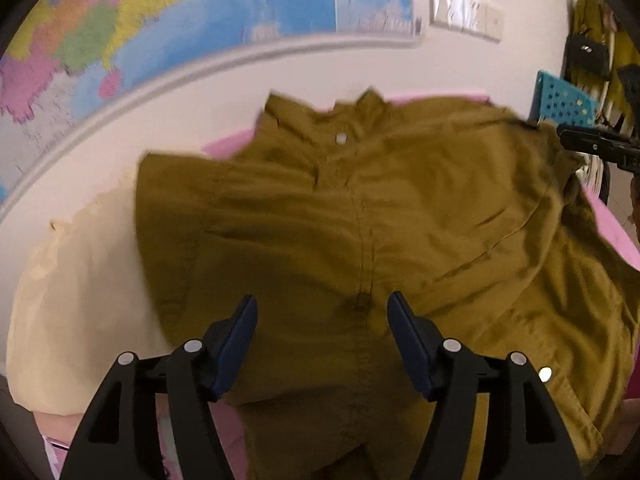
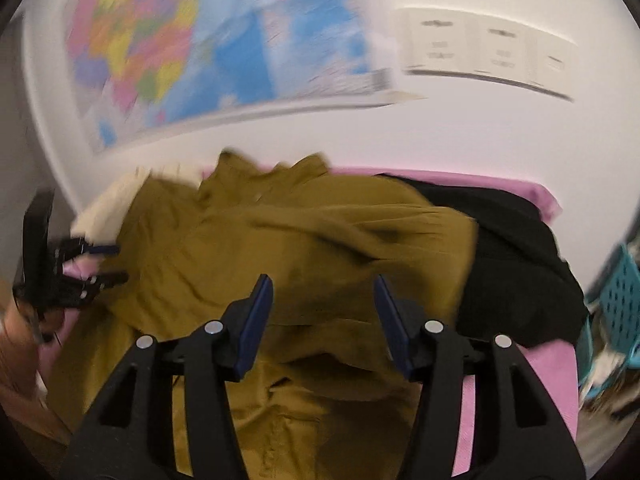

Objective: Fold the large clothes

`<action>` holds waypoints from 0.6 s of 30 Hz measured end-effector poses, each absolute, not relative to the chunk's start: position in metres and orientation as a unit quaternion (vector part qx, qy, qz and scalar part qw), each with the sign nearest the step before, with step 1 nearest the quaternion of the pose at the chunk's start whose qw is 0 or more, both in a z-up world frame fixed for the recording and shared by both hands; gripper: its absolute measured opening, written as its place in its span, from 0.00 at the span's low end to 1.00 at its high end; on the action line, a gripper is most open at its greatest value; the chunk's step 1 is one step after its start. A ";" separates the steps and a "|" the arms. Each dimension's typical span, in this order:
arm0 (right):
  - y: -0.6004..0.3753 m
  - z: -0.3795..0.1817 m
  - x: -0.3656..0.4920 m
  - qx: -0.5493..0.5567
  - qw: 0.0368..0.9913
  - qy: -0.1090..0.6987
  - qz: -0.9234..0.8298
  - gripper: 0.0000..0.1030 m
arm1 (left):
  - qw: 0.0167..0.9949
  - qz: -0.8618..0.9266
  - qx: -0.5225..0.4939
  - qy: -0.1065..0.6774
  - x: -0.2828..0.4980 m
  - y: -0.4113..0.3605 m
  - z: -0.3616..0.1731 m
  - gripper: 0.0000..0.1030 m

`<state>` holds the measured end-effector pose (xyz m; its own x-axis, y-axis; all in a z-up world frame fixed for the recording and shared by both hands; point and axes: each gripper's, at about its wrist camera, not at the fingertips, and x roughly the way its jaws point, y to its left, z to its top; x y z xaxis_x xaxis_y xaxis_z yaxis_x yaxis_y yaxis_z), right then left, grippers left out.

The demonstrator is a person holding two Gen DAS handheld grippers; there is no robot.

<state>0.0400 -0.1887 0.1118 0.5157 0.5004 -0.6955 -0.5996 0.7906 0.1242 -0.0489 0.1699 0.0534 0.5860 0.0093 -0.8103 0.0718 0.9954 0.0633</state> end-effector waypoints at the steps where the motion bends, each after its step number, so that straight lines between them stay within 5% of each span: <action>1: -0.179 0.105 0.045 -0.072 0.861 0.388 0.322 0.48 | 0.886 -0.010 0.043 0.461 -0.045 0.171 0.048 0.62; 6: -0.144 0.070 0.078 -0.102 0.850 0.422 0.296 0.40 | 0.889 0.042 0.057 0.453 -0.036 0.184 0.043 0.58; 11: -0.144 0.066 0.083 -0.077 0.845 0.437 0.300 0.44 | 0.890 0.061 0.027 0.450 -0.040 0.201 0.047 0.58; 18: -0.204 0.108 0.032 -0.035 0.854 0.403 0.328 0.72 | 0.908 0.044 -0.018 0.415 -0.089 0.213 0.070 0.69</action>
